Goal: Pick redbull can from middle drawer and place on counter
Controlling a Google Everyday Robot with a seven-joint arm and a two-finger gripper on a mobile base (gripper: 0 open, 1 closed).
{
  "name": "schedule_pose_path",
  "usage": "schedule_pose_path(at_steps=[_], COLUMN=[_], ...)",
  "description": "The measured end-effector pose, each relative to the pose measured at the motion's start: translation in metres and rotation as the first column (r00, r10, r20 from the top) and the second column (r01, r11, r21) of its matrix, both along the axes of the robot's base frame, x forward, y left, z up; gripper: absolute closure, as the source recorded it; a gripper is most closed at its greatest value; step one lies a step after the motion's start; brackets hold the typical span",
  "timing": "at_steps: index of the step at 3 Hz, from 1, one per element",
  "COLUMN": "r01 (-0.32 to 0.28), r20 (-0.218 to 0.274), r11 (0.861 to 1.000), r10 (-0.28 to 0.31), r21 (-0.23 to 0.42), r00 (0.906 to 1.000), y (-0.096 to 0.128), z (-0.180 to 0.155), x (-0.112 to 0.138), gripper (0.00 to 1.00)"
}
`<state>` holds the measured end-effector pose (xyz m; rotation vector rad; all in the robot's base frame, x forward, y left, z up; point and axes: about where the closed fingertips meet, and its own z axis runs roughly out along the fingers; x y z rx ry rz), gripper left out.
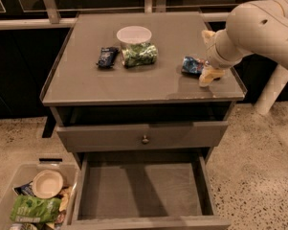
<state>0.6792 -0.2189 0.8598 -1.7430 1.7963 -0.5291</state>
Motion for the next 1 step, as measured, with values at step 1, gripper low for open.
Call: schedule_pose_path(at_steps=[1], r01=[0.000], r20=[0.000], r11=[1.000], r10=[0.000], r21=[0.000], r00=[1.0000], y=[0.0000], z=[0.0000], x=[0.0000], gripper=[0.00])
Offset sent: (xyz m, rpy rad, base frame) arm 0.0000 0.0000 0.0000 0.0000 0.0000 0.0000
